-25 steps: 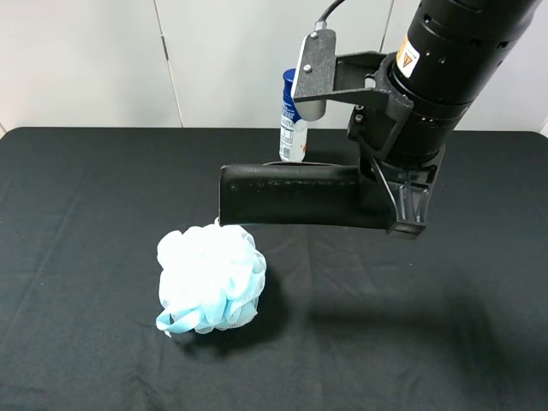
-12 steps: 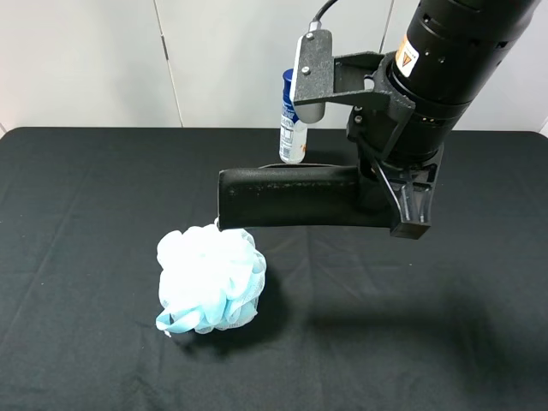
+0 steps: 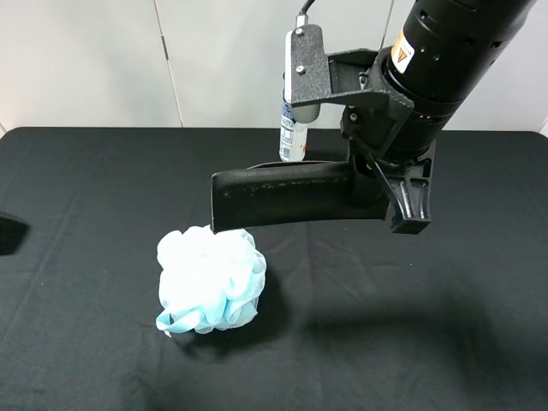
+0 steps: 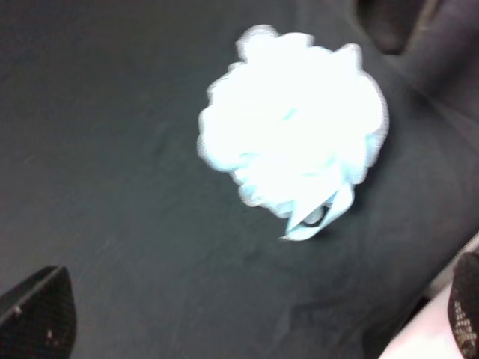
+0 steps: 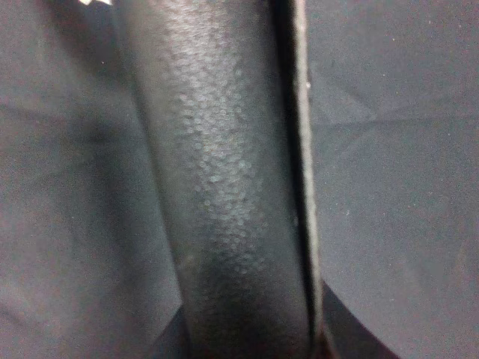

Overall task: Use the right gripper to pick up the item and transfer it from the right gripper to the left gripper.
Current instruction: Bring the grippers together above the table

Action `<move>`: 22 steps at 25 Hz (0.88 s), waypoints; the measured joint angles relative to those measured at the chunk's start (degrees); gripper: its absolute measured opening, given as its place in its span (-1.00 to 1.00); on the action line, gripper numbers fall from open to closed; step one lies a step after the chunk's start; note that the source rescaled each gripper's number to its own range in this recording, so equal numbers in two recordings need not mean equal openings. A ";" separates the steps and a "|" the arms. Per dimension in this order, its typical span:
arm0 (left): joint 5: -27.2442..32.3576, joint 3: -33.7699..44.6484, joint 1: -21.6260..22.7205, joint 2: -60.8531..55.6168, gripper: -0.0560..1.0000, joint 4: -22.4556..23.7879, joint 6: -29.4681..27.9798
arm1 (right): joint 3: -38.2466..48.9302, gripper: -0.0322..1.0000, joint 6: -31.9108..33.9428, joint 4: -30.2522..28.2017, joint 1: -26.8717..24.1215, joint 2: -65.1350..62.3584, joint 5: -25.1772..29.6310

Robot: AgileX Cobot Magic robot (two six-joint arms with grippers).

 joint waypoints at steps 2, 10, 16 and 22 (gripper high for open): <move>-2.30 -0.81 -4.51 3.60 1.00 0.00 1.46 | 0.00 -0.89 -0.36 0.00 0.00 0.00 0.00; -9.85 -5.54 -17.44 17.43 1.00 -0.05 5.63 | 0.00 -0.89 -1.43 0.92 0.00 0.00 -0.05; -13.60 -8.38 -20.45 23.55 1.00 -0.05 7.00 | 0.00 -0.89 -2.66 2.00 0.00 0.00 -0.05; -14.77 -8.74 -20.91 26.17 1.00 -2.46 9.86 | 0.00 -0.89 -4.50 3.63 0.00 0.00 -2.24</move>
